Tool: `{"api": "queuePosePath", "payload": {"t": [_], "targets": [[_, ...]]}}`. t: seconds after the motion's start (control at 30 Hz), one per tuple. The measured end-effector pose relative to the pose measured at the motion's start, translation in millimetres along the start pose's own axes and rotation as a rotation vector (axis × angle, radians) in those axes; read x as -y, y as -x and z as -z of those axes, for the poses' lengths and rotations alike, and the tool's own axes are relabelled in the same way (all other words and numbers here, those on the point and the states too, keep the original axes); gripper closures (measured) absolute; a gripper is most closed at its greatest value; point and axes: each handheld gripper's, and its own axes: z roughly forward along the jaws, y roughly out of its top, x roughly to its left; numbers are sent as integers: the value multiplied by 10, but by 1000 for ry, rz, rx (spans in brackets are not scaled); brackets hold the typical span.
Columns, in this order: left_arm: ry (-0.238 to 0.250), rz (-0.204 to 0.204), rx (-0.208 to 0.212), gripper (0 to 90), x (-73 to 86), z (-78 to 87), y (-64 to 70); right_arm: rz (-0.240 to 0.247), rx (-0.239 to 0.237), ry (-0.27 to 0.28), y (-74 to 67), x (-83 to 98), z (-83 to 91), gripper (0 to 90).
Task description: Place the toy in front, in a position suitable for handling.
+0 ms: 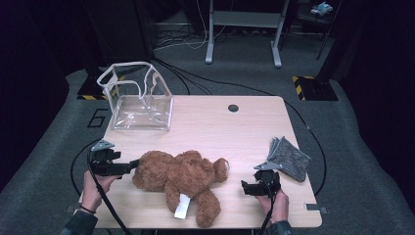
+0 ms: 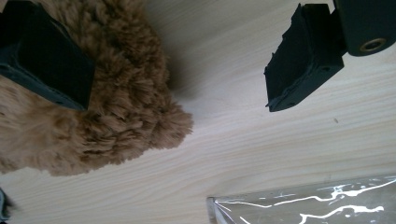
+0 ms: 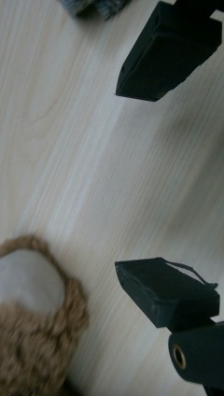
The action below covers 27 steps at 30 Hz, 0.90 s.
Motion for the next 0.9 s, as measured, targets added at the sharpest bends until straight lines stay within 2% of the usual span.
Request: {"api": "queuePosePath", "payload": {"t": [0.2, 0.37, 0.4, 0.47, 0.53, 0.67, 0.9], "targets": [[21, 25, 22, 76, 44, 70, 66, 24, -57, 35, -163, -203, 155, 142], [46, 17, 40, 76, 64, 129, 148, 61, -100, 67, -364, -384, 280, 167], [41, 18, 47, 77, 63, 145, 161, 72, -107, 69, -404, -417, 301, 168], [49, 23, 88, 77, 68, 149, 175, 78, -129, 82, -475, -480, 332, 178], [49, 14, 89, 79, 75, 130, 214, 87, -159, 92, -547, -550, 359, 185], [39, 7, 115, 88, 82, 103, 256, 96, -185, 109, -654, -654, 372, 228], [23, -24, 134, 145, 87, 14, 357, 124, -232, 118, -821, -844, 333, 322]]}}
